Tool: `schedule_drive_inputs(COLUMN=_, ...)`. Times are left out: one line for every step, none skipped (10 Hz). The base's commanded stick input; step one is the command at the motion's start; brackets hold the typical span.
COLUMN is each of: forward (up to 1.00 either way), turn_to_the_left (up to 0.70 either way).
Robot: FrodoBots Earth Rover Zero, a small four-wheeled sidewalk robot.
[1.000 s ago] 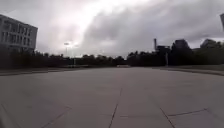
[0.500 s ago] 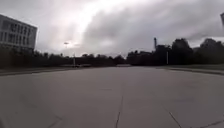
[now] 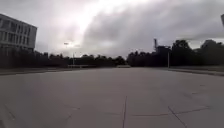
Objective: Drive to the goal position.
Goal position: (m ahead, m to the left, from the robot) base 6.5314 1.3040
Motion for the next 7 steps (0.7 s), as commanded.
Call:
schedule_drive_inputs(forward=0.7, turn_to_the_left=0.03)
schedule_drive_inputs(forward=0.7, turn_to_the_left=0.03)
schedule_drive_inputs(forward=0.7, turn_to_the_left=0.05)
schedule_drive_inputs(forward=0.7, turn_to_the_left=0.04)
schedule_drive_inputs(forward=0.7, turn_to_the_left=0.03)
schedule_drive_inputs(forward=0.7, turn_to_the_left=0.03)
schedule_drive_inputs(forward=0.7, turn_to_the_left=0.02)
